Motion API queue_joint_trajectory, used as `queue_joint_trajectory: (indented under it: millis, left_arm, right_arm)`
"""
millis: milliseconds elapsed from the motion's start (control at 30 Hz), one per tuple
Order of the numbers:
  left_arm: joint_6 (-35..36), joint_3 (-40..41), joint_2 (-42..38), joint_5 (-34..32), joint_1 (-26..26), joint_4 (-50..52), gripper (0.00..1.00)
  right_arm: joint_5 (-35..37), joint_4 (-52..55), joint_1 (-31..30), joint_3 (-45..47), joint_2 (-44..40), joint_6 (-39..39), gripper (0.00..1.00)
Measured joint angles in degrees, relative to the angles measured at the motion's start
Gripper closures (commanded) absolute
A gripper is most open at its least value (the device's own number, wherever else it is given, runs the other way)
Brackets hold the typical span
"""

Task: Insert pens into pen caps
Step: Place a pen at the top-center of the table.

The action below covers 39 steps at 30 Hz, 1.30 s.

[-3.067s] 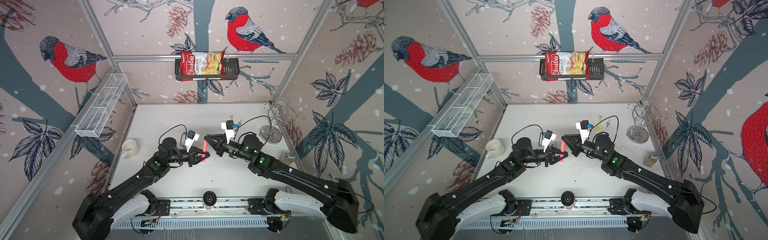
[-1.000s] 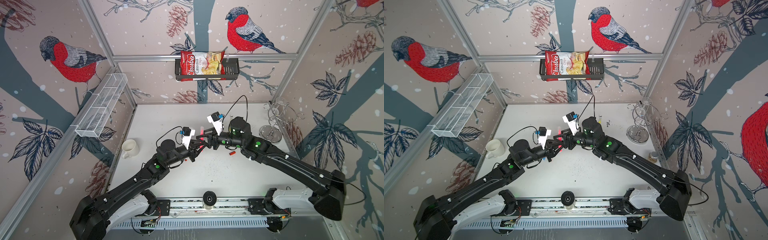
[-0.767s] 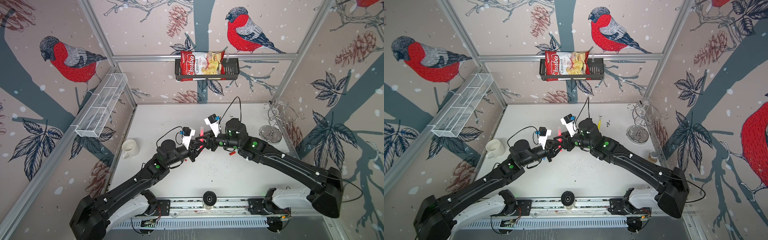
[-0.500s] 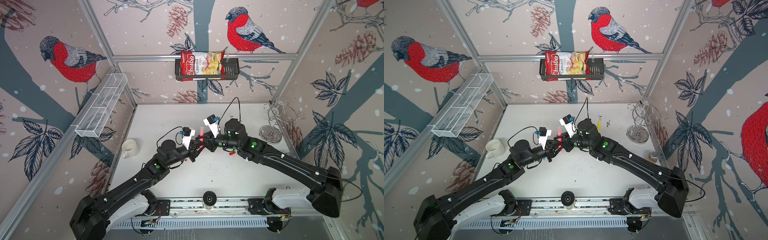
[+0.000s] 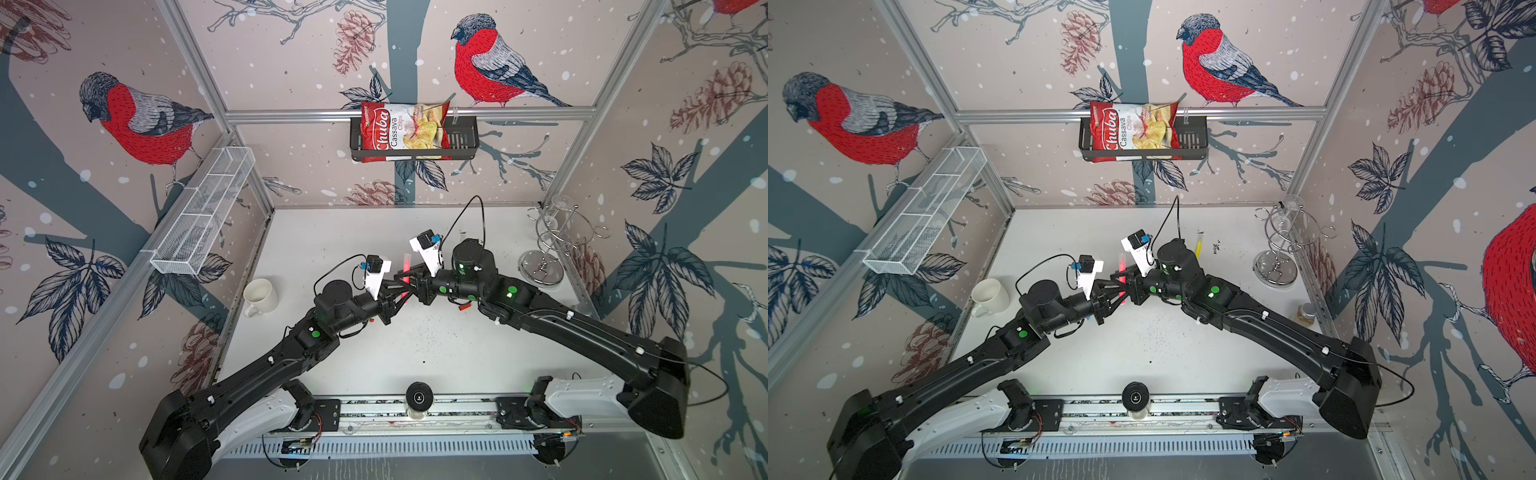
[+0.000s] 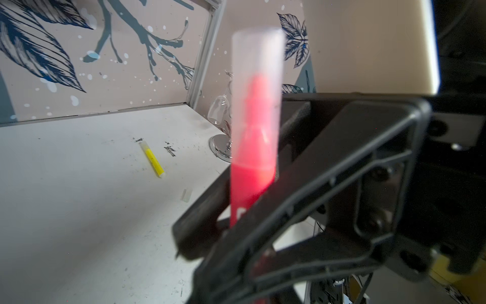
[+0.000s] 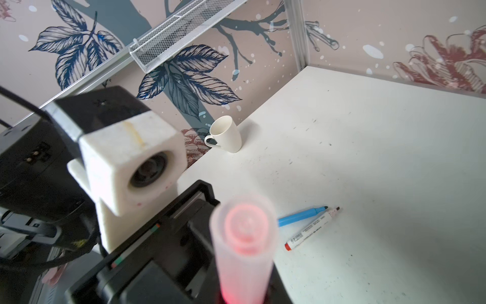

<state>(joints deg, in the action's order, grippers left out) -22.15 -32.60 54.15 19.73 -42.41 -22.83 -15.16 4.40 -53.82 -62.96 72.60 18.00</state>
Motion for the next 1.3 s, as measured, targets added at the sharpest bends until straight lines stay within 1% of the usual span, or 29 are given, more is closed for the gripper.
queue_joint_trajectory:
  millis: [167, 333, 467, 633, 733, 1300]
  left_arm:
    - [0.1, 1.0, -1.9, -2.4, 0.0, 0.3, 0.55]
    - [0.1, 1.5, -2.8, -4.9, 0.0, 1.5, 0.55]
    - [0.1, 1.6, -3.3, -6.5, 0.0, 2.5, 0.55]
    - [0.1, 1.7, -3.5, -8.3, 0.0, 3.2, 0.55]
    - [0.3, 1.7, -3.5, -9.4, 0.0, 3.8, 0.55]
    - [1.1, 3.0, -5.0, -12.4, 0.0, 4.6, 0.56]
  right_arm:
    - [3.1, 0.4, 1.9, 0.4, -0.2, 0.7, 1.0]
    - [5.7, 0.5, 6.7, 2.1, -0.5, 3.4, 1.0]
    - [5.6, 0.7, 9.6, 2.5, -1.8, 4.9, 1.0]
    - [6.4, 1.7, 13.4, 2.6, -1.3, 6.4, 1.0]
    - [6.3, 2.4, 14.6, 2.7, -1.0, 7.6, 1.0]
    - [6.1, 5.1, 20.7, 1.6, 4.6, 8.1, 1.0]
